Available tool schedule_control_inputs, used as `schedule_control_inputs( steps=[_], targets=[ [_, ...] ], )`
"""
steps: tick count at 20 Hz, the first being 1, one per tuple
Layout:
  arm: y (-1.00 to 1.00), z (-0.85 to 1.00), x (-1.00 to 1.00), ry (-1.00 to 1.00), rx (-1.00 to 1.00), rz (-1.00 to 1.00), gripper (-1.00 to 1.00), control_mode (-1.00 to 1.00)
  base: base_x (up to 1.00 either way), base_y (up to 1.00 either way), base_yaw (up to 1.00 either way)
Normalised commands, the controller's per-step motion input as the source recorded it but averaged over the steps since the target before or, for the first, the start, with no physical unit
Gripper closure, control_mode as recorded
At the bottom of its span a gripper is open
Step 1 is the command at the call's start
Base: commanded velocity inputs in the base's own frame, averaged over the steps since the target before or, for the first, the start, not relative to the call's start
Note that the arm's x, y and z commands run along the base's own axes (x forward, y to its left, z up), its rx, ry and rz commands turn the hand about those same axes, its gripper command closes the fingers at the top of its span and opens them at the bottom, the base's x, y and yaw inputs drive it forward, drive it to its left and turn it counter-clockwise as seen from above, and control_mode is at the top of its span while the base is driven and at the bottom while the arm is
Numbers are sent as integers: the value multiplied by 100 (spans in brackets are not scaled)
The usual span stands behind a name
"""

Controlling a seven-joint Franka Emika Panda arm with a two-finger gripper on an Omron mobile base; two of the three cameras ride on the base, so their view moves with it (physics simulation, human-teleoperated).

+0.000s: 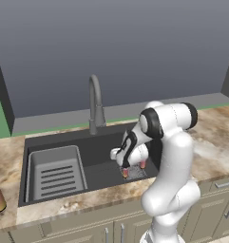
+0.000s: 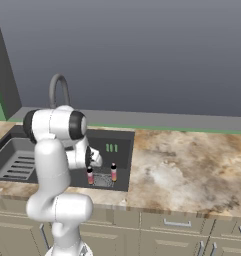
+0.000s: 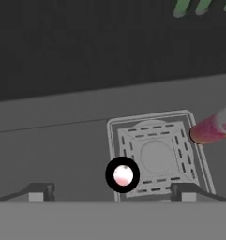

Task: Place the large bottle from the dining counter next to the other large bottle outside the sink, and place the small bottle from the dining counter next to the other small bottle inside the sink.

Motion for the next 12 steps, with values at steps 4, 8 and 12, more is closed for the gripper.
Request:
schedule_control_inputs(
  steps=[4, 8, 12],
  targets=[
    [0, 37, 44, 0, 0, 0, -100, -100, 0, 0, 0],
    [-1, 44, 58, -1, 0, 0, -100, -100, 0, 0, 0],
    [-21, 32, 33, 0, 0, 0, -100, -100, 0, 0, 0]
  ],
)
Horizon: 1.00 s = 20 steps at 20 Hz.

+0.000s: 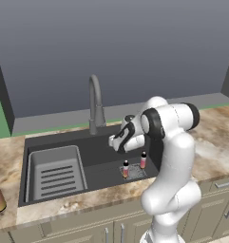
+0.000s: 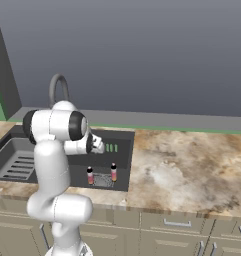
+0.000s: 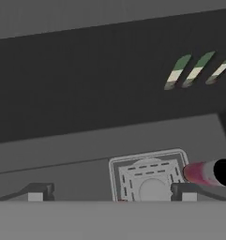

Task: Place the large bottle from the dining counter next to the other large bottle outside the sink, and place the small bottle from the dining counter next to the other small bottle inside the sink.

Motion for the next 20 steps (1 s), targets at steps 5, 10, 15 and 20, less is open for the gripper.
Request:
schedule_control_inputs(
  steps=[5, 10, 15, 20],
  targets=[
    [-52, 7, 0, 0, 0, 0, -100, -100, 0, 0, 0],
    [-45, 36, 1, -1, 3, 0, -100, -100, 0, 0, 0],
    [-27, 63, 1, -1, 7, 0, -100, -100, 0, 0, 0],
    [-26, 60, 0, -4, 9, -3, -100, -100, 0, 0, 0]
  ],
)
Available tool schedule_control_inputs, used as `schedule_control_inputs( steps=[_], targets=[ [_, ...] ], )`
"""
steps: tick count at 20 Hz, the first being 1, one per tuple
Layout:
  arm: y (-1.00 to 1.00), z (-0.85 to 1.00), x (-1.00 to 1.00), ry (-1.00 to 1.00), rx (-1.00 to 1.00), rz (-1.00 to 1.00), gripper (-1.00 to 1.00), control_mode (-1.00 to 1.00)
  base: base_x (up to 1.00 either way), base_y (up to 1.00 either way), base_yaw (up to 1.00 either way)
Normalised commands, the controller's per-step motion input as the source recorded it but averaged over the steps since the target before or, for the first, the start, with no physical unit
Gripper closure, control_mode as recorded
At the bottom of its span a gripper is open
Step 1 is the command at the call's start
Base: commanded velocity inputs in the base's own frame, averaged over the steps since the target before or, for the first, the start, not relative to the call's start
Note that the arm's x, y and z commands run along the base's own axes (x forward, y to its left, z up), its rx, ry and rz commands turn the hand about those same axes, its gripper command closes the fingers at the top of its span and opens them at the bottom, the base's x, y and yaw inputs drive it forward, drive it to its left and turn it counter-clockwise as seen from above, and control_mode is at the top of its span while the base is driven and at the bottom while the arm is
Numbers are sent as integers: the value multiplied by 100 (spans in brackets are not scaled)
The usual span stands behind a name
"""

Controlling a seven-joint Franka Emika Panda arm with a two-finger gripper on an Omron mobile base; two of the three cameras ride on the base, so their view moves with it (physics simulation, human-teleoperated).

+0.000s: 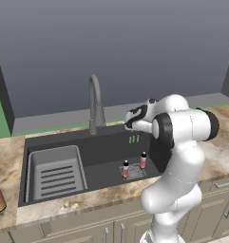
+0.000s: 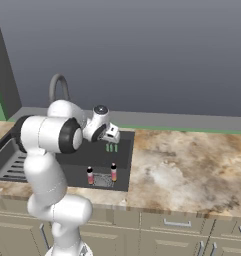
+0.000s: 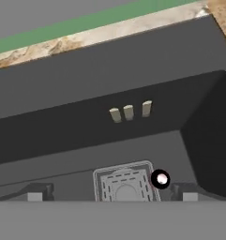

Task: Place the large bottle from the dining counter next to the other large bottle outside the sink, and place the small bottle from the dining counter next to the other small bottle inside the sink.

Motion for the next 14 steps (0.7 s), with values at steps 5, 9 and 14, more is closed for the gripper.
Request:
schedule_control_inputs(
  steps=[5, 9, 14],
  targets=[
    [-14, 57, -6, -2, 5, -3, -100, -100, 0, 0, 0],
    [-1, 59, -33, -1, 2, 0, -100, -100, 0, 0, 0],
    [0, 51, -44, -1, 0, -1, -100, -100, 0, 0, 0]
  ],
)
